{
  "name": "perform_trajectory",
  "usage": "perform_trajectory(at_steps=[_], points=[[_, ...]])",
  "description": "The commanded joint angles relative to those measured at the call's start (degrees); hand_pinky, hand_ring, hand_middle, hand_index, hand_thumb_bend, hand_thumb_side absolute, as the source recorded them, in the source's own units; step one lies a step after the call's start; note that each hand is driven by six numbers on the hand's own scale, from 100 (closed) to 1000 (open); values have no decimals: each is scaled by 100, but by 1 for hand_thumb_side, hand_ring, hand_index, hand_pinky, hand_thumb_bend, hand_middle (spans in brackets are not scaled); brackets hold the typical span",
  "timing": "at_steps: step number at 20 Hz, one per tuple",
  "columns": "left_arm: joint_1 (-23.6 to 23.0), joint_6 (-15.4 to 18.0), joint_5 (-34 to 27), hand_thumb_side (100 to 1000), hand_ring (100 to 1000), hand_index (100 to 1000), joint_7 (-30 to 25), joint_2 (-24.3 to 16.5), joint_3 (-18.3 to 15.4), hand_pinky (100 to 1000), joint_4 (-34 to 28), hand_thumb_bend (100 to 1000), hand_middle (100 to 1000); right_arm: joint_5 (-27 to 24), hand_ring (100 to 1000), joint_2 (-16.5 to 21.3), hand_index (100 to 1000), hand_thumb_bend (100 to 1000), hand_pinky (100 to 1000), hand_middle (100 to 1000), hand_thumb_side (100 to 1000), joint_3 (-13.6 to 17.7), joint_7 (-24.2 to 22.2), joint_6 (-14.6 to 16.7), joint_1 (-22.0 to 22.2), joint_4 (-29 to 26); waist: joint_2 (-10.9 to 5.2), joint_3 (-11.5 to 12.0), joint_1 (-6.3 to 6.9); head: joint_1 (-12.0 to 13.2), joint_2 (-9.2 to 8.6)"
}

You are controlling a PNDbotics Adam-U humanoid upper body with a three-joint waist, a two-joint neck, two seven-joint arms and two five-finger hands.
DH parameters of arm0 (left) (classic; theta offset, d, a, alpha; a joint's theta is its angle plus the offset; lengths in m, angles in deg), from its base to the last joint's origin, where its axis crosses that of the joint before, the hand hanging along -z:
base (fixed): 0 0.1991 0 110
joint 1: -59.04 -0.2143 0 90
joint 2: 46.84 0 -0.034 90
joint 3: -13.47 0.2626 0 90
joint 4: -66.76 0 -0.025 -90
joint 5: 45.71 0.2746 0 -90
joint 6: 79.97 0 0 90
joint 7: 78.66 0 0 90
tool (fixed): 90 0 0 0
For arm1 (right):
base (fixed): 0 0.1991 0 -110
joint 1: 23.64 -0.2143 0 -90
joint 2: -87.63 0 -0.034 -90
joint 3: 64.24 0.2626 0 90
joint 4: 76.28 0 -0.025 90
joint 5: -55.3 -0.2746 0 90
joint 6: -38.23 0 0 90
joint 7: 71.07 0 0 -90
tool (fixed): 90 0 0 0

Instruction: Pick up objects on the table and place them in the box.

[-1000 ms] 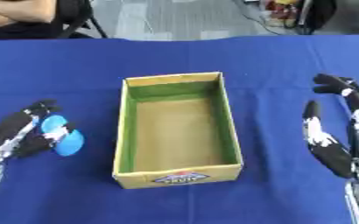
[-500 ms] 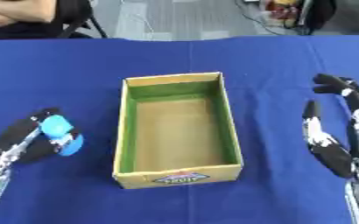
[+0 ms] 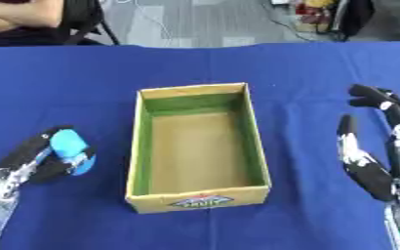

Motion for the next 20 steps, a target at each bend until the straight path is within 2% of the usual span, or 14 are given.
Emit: perform_trajectory(at_steps=[1, 2, 4, 5, 6, 8, 10, 17, 20], points=[[52, -31, -134, 866, 1000, 719, 148, -39, -3, 885, -16, 100, 751, -24, 688, 92, 863, 121, 825, 731, 644, 18, -11, 3, -28, -122, -72, 0, -7, -11, -64], [51, -74, -198, 778, 975, 651, 255, -38, -18, 869, -22, 100, 696, -24, 688, 92, 863, 120, 825, 731, 645, 19, -11, 2, -27, -122, -73, 3, -8, -12, -65], [48, -158, -348, 436, 890, 389, 497, -30, -23, 816, -26, 100, 560, -26, 688, 93, 863, 116, 825, 731, 646, 19, -9, 1, -25, -122, -72, 6, -9, -9, -66], [47, -187, -434, 404, 880, 358, 615, -26, -20, 810, -25, 100, 547, -28, 688, 93, 863, 116, 825, 731, 646, 19, -9, 1, -25, -122, -72, 7, -10, -8, -66], [47, -217, -538, 262, 821, 225, 761, -17, -31, 781, -32, 100, 494, -28, 688, 94, 863, 117, 825, 731, 646, 20, -8, 1, -25, -122, -72, 9, -11, -9, -67], [45, -245, -751, 295, 756, 150, 1032, -9, -34, 757, -42, 100, 450, -29, 688, 94, 863, 117, 825, 731, 646, 21, -6, 1, -24, -122, -71, 10, -12, -8, -67], [43, -242, -918, 311, 740, 122, 1235, -15, -23, 753, -44, 100, 441, -30, 688, 95, 863, 117, 825, 731, 646, 22, -4, 0, -25, -122, -70, 9, -12, -4, -68], [42, -205, -1136, 309, 741, 105, 1318, 1, 8, 760, -88, 100, 445, -31, 689, 95, 863, 118, 825, 731, 645, 25, -3, -3, -29, -122, -72, 1, -10, -14, -79], [155, -193, -1635, 361, 756, 100, 1349, 117, -20, 796, -567, 100, 461, -30, 688, 94, 863, 117, 825, 731, 645, 26, -3, -8, -16, -122, -76, 15, -16, -9, -66]])
